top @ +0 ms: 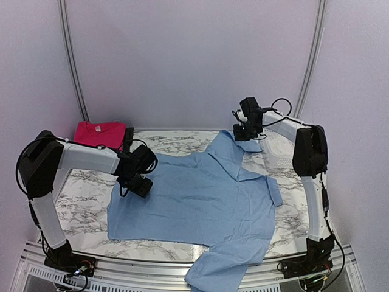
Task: Fold and stack the mixed laundry pile
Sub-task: Flatten out the crumpled shirt at the center of the board.
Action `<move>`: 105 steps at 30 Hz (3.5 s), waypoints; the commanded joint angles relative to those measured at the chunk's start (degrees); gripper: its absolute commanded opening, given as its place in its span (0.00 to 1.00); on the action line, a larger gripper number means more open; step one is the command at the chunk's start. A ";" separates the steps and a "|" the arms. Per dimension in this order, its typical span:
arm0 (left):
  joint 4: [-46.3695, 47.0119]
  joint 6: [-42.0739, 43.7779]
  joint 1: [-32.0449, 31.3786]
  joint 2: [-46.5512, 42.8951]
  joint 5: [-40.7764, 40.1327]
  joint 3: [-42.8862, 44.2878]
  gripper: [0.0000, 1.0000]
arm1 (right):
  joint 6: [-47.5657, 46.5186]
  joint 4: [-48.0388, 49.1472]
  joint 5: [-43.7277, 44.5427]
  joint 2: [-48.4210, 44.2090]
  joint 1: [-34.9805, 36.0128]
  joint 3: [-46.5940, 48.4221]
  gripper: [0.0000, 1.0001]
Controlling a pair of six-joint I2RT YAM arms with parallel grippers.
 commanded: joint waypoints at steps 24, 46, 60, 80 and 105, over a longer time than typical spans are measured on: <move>-5.94 0.60 1.11 2.27 -4.36 -4.11 0.68 | -2.50 -1.79 4.76 5.64 4.36 -7.40 0.65; -3.68 4.72 2.40 0.00 -3.65 -10.47 0.66 | -1.54 -0.96 5.77 1.20 2.42 0.24 0.00; -4.20 5.45 2.41 1.12 -2.36 -9.12 0.65 | -26.70 18.35 12.77 9.05 3.44 7.28 0.11; 1.51 -5.30 7.10 -18.24 5.70 -6.13 0.99 | -14.64 9.07 2.84 -13.35 6.38 -5.79 0.83; -0.58 -8.23 15.58 0.69 12.97 -4.16 0.97 | -2.15 9.80 -15.92 -11.59 -1.81 -32.47 0.76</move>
